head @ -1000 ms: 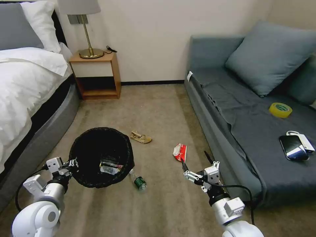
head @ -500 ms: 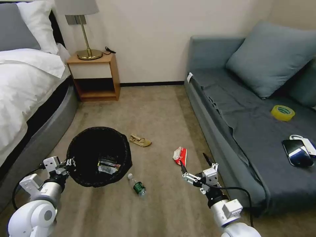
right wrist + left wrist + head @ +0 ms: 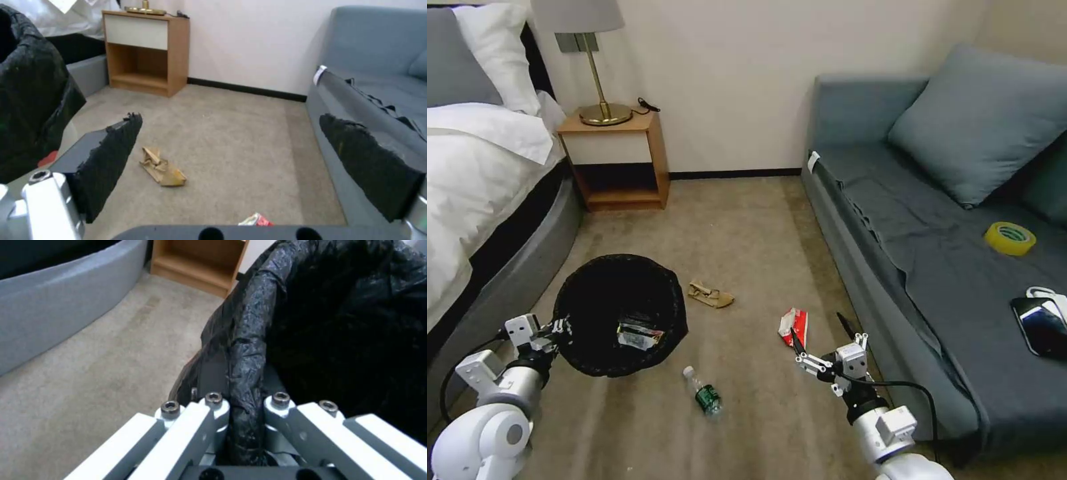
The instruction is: Pick up the trash bin, then pick up the garbage on the floor and place it into the trash bin.
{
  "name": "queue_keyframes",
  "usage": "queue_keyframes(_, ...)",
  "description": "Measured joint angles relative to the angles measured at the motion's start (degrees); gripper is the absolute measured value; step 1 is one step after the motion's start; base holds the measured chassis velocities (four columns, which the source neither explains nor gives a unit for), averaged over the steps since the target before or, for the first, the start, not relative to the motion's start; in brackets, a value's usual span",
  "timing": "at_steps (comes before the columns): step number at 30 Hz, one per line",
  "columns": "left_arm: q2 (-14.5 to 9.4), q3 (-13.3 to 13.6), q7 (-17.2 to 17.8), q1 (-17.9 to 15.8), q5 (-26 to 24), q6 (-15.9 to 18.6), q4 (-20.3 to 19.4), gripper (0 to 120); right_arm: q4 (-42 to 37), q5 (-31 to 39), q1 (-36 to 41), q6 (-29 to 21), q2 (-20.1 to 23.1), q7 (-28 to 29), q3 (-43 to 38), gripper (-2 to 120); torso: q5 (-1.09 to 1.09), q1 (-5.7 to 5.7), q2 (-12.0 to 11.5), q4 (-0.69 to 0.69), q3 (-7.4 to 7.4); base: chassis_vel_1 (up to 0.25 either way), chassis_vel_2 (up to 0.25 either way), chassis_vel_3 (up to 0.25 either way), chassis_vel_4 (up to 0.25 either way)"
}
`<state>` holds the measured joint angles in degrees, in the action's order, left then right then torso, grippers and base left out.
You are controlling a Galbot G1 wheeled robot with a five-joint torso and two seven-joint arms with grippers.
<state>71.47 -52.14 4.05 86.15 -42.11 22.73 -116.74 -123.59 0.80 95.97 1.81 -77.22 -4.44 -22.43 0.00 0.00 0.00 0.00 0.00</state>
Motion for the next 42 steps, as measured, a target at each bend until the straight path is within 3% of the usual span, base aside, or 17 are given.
queue_keyframes(28, 1.8, -1.3, -0.9, 0.6, 1.0, -0.7, 0.8, 4, 2.1, 0.3, -1.5, 1.4, 1.4, -0.1, 3.2, 100, 0.00, 0.00, 0.0, 0.00, 0.00, -0.101, 0.099, 0.095, -0.102)
queue_keyframes(33, 2.6, -1.7, -1.7, 0.6, 2.3, -0.8, 1.0, 4, 4.0, 3.5, -4.6, -0.4, 4.8, 0.2, 7.0, 100, 0.01, 0.00, 0.0, -0.02, 0.00, -0.032, 0.042, 0.028, -0.034)
queue_keyframes(36, 2.9, -2.3, -2.7, 0.8, 3.3, -1.3, 1.9, 4, 5.9, 6.9, -8.6, -4.8, 8.9, 1.5, 11.3, 100, 0.01, 0.00, 0.0, 0.00, -0.01, 0.000, 0.000, 0.000, 0.000)
queue_keyframes(37, 2.9, -2.8, -3.1, 1.2, 3.4, -1.7, 2.6, 4, 7.7, 10.0, -11.9, -7.2, 12.4, 3.6, 14.9, 100, 0.00, 0.00, 0.0, 0.01, 0.00, 0.000, 0.000, 0.000, 0.000)
queue_keyframes(40, 2.7, -2.9, -3.5, 1.5, 3.4, -2.0, 3.0, 4, 9.0, 13.7, -15.2, -9.6, 15.0, 6.0, 18.5, 100, 0.00, 0.00, 0.0, 0.02, 0.00, 0.000, 0.000, 0.000, 0.000)
queue_keyframes(42, 2.5, -3.0, -3.8, 1.4, 3.2, -2.1, 3.6, 4, 11.2, 20.5, -20.8, -12.9, 18.1, 8.9, 23.9, 100, 0.00, 0.00, 0.0, -0.01, 0.00, 0.000, 0.000, 0.000, 0.000)
